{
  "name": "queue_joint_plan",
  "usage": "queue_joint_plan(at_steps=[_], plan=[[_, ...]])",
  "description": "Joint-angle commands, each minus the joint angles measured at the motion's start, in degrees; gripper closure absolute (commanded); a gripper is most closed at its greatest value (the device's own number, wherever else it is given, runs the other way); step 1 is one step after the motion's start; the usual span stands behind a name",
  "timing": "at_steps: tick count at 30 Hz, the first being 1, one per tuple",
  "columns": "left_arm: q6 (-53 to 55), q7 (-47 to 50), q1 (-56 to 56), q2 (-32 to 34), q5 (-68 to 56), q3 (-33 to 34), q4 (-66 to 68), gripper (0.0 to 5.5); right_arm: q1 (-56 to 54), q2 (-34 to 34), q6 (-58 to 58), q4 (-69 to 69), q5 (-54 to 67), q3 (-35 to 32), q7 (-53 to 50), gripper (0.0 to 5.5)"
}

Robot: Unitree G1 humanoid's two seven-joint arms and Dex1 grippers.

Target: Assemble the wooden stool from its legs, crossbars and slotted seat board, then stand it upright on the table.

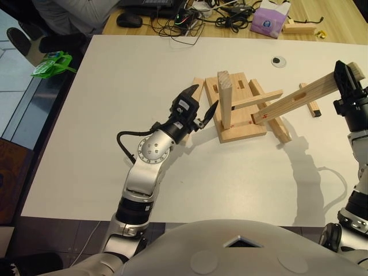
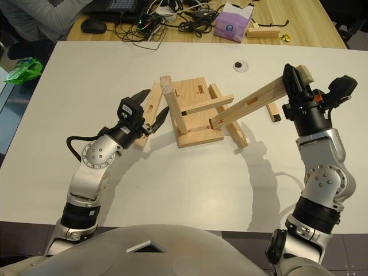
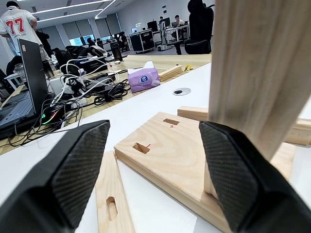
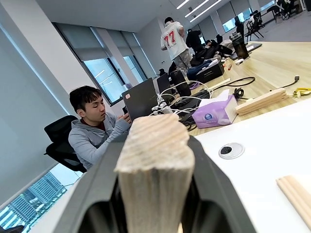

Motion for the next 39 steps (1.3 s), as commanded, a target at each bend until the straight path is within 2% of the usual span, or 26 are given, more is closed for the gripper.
queue_joint_plan(at_steps=[1,12,16,23,29,36,38,39], plan=[[0.39,0.25,-0.91,0.02,-0.38,0.76,-0.29,2.12,-0.38,-0.26,2.17,0.17,-4.59,2.85,-3.38,4.50],[-1.27,0.48,-1.72,-1.07,-1.37,1.15,0.05,2.12,-2.21,-2.60,6.69,-1.99,-9.74,10.24,-7.10,4.50],[-1.46,0.31,-1.96,-0.86,-1.77,1.10,0.07,2.12,-1.32,-3.40,4.09,-3.65,-16.26,15.05,-6.54,4.50],[-1.76,0.53,-2.07,-0.60,-2.01,1.86,0.64,2.12,1.37,-2.90,1.22,-4.77,-20.45,16.47,-5.67,4.50],[-1.97,0.49,-2.51,-0.70,-2.01,2.03,0.91,2.12,5.03,-3.38,-4.86,-3.08,-27.74,22.22,-3.92,4.45],[-1.78,0.39,-2.73,-0.62,-2.18,2.28,0.97,2.12,2.68,-0.30,2.04,0.63,-17.13,14.36,-7.80,4.44],[-1.76,0.40,-2.87,-0.66,-2.17,2.28,1.08,2.12,3.26,-1.39,1.96,0.14,-19.06,15.79,-7.01,4.44],[-1.79,0.43,-2.90,-0.68,-2.14,2.28,1.13,2.12,4.09,-3.45,-0.01,-0.72,-23.90,19.51,-5.74,4.44]])
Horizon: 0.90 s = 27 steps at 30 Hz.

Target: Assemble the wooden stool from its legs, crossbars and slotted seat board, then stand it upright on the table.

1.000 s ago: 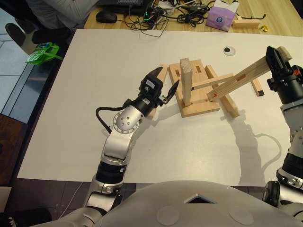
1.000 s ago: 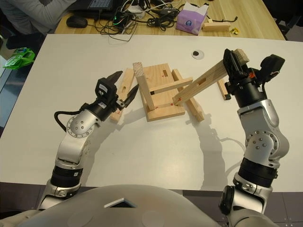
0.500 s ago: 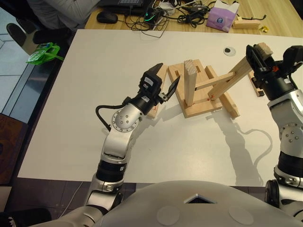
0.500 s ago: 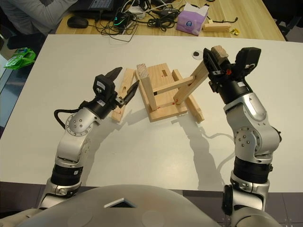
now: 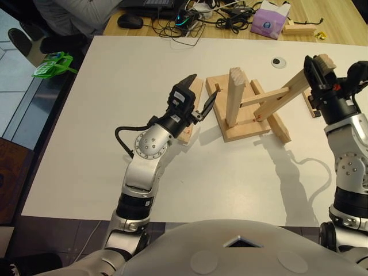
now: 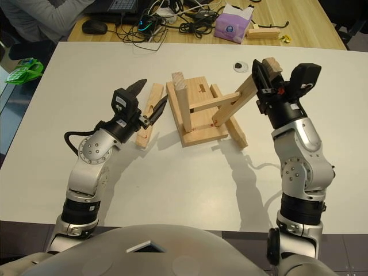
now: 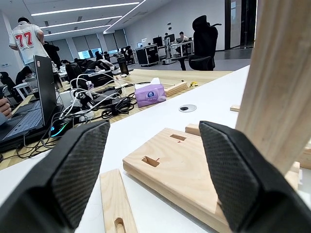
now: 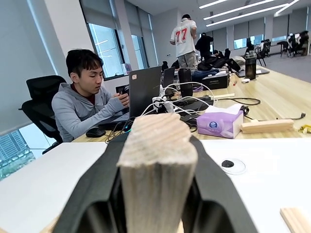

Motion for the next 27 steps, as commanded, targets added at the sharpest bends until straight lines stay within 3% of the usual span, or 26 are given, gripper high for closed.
queue_joint_plan(at_steps=[1,4,11,17,23,25,27], plan=[[-0.09,0.14,-0.79,-0.02,-0.13,0.27,0.50,2.12,6.35,-4.19,3.26,2.86,-12.41,9.56,0.43,4.44],[-0.19,0.20,-0.97,-0.15,-0.10,0.22,0.67,2.12,6.95,-5.30,1.88,1.53,-16.13,13.64,1.24,4.42],[-0.39,0.58,-0.69,-0.42,-0.05,0.27,0.74,2.12,4.55,-3.24,13.47,6.13,-4.35,5.22,-2.96,4.39],[-0.50,0.32,-0.96,-0.10,-0.25,0.63,0.94,2.12,6.82,-7.94,9.91,5.15,-14.55,14.49,-1.20,4.40],[-0.59,0.27,-0.98,-0.15,-0.30,0.72,1.10,2.12,5.53,-6.13,12.43,7.32,-8.14,9.33,-2.52,4.37],[-0.60,0.33,-0.94,-0.16,-0.30,0.77,1.09,2.12,5.74,-8.16,10.07,7.16,-12.26,12.44,-1.97,4.37],[-0.65,0.29,-1.04,-0.18,-0.33,0.80,1.30,2.12,5.56,-4.89,12.33,6.47,-6.01,9.88,-2.91,4.37]])
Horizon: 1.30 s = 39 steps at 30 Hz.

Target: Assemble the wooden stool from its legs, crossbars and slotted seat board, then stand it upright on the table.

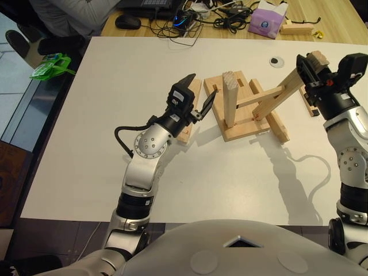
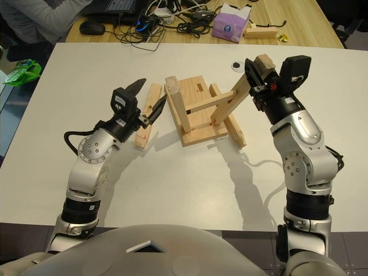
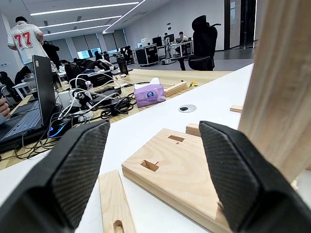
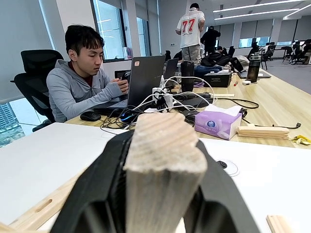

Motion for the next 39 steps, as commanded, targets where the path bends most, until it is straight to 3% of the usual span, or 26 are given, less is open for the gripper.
queue_joint_plan(at_steps=[1,6,8,14,17,20,24,26,27,29,33,38,39], plan=[[-0.60,0.14,-0.89,-0.12,-0.30,0.51,0.96,2.12,7.30,2.66,13.24,6.74,2.03,0.85,-2.74,4.37],[-0.81,0.14,-0.87,-0.03,-0.32,0.71,1.08,2.12,8.03,-2.04,7.64,7.04,-8.88,7.21,-0.87,4.40],[-0.92,0.12,-0.94,-0.02,-0.35,0.77,1.23,2.12,7.98,-1.63,8.15,6.63,-8.12,6.97,-1.28,4.38],[-1.03,0.09,-1.08,-0.07,-0.39,0.89,1.35,2.12,5.76,4.37,13.49,7.04,6.22,-2.12,-4.09,4.44],[-0.14,0.00,-1.32,-0.51,-1.30,1.20,1.19,2.12,7.17,-0.82,10.58,7.95,-4.91,4.47,-3.45,4.50],[0.01,0.16,-1.37,-0.47,-1.49,1.16,1.03,2.12,7.26,1.61,13.26,8.34,-1.10,2.73,-4.35,4.47],[0.38,0.40,-1.21,-0.84,-2.14,1.51,0.97,2.12,6.87,-0.89,11.36,9.41,-5.98,5.56,-3.80,4.46],[1.28,0.73,-1.34,-1.44,-3.35,2.24,0.79,2.12,5.61,2.82,15.87,8.81,2.94,0.33,-5.88,4.46],[1.49,0.81,-1.52,-1.49,-3.74,2.56,0.84,2.12,5.87,0.46,14.25,7.69,-1.27,2.91,-5.17,4.46],[1.60,0.91,-1.71,-1.48,-3.90,2.72,0.83,2.12,5.71,2.30,15.96,7.08,2.31,1.08,-6.14,4.46],[1.80,1.02,-1.62,-1.35,-4.10,2.76,0.73,2.12,6.43,1.39,14.37,5.90,-1.50,4.00,-6.23,4.46],[2.19,1.07,-1.83,-1.30,-4.22,2.96,0.46,2.12,3.89,7.62,15.92,6.72,8.06,-3.67,-10.94,4.47],[2.28,1.01,-1.95,-1.24,-4.27,3.04,0.49,2.12,4.03,5.11,13.83,6.38,2.90,-0.51,-9.67,4.49]])
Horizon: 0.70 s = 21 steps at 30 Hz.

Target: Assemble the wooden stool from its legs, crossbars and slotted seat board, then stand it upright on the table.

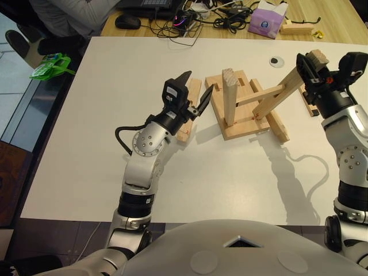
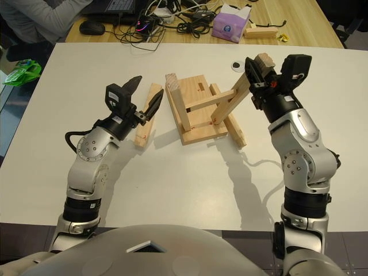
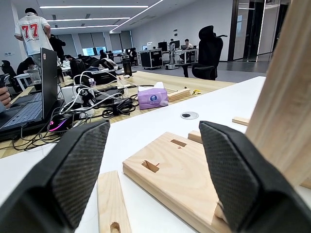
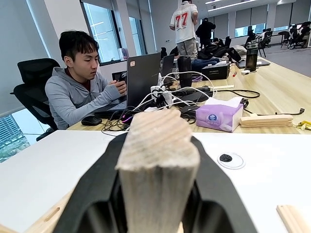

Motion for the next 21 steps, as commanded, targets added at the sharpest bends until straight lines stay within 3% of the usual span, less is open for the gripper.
queue_joint_plan(at_steps=[1,7,8,12,14,17,21], plan=[[1.80,0.09,-1.70,0.42,-0.39,0.72,-0.29,2.12,5.57,-1.45,7.59,6.31,-8.31,5.87,-3.34,4.49],[2.15,0.13,-1.81,0.56,-0.44,0.85,-0.37,2.12,5.29,-3.02,5.86,5.38,-14.83,11.03,-1.79,4.41],[2.18,0.16,-1.81,0.55,-0.42,0.82,-0.40,2.12,4.52,1.48,8.61,6.03,-6.51,6.08,-3.90,4.39],[1.91,0.00,-1.77,0.57,-0.32,0.60,-0.14,2.12,4.47,5.40,13.74,5.58,4.91,-1.32,-5.93,4.48],[1.92,-0.05,-1.81,0.58,-0.40,0.63,-0.30,2.12,5.83,-0.27,11.15,4.59,-6.11,5.94,-4.21,4.49],[1.72,-0.03,-1.78,0.63,-0.35,0.71,-0.20,2.12,5.58,4.49,14.58,4.73,0.26,2.39,-6.76,4.49],[1.58,-0.08,-1.72,0.59,-0.26,0.49,0.00,2.12,6.41,-0.68,12.20,3.77,-9.24,8.10,-5.28,4.50]])
